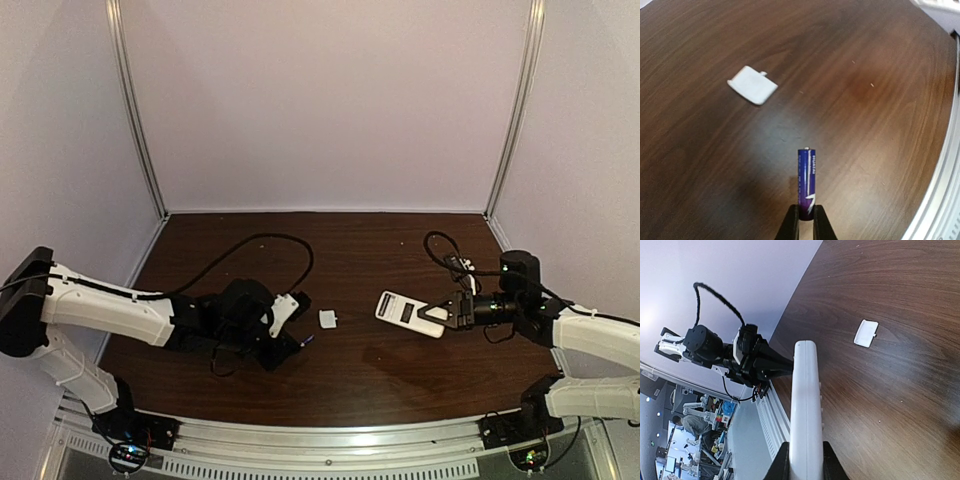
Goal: Load the batteries into the remote control
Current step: Place the battery at the center of the board, then move the battery to the center of the board, then pick up the battery from the center of the board.
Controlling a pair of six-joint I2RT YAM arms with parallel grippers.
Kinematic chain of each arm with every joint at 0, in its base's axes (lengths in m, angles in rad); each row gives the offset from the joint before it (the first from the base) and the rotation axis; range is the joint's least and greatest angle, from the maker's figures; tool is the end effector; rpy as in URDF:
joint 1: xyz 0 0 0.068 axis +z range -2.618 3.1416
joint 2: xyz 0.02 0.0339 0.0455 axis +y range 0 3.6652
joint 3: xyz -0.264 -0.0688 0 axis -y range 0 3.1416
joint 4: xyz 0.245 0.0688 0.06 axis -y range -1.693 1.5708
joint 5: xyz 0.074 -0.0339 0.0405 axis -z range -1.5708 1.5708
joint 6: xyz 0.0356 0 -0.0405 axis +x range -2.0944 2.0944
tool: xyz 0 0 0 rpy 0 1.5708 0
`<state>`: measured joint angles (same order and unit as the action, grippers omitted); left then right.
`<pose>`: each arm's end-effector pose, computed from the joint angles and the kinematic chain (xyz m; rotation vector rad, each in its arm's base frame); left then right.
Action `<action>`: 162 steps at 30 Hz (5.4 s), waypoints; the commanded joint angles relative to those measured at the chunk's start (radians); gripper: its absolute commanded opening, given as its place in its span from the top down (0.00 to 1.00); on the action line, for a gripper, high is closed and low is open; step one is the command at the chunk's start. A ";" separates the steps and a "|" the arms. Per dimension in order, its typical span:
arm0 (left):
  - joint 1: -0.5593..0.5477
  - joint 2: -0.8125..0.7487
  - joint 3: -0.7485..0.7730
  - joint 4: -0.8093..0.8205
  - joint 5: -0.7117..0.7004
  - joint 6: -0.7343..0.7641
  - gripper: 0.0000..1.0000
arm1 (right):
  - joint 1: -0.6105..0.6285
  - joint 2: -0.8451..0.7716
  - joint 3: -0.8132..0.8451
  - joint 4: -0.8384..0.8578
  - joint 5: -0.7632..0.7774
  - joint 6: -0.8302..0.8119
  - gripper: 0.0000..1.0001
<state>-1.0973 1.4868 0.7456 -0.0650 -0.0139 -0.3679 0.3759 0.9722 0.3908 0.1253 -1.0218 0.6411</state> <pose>0.1349 -0.2623 0.1763 0.8800 2.3246 -0.6556 0.1675 0.0988 0.2064 -0.4428 2.1457 1.6403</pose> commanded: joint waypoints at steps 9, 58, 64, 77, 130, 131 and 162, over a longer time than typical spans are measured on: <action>0.059 -0.039 -0.075 0.112 -0.159 -0.403 1.00 | 0.124 -0.043 0.075 -0.002 0.014 -0.134 1.00; 0.066 0.322 0.202 0.089 0.078 -0.519 0.42 | 0.169 -0.131 0.092 -0.118 0.092 -0.210 1.00; 0.059 0.360 0.229 0.161 0.149 -0.470 0.40 | 0.169 -0.136 0.091 -0.119 0.097 -0.212 1.00; 0.059 0.432 0.337 0.175 0.172 -0.438 0.44 | 0.169 -0.159 0.095 -0.151 0.114 -0.212 1.00; 0.186 0.715 0.858 -0.553 0.353 1.263 0.51 | 0.136 -0.169 0.082 -0.153 0.095 -0.196 1.00; 0.183 0.719 0.862 -0.553 0.350 1.266 0.51 | 0.135 -0.168 0.083 -0.153 0.094 -0.196 1.00; 0.145 0.565 0.561 -0.555 0.291 0.751 0.96 | 0.130 -0.100 0.080 -0.173 0.144 -0.179 1.00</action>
<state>-0.9333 2.0361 1.3510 -0.6029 0.3321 0.5091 0.5102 0.8494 0.4721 -0.0502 -0.9127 0.4538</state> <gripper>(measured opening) 0.114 0.165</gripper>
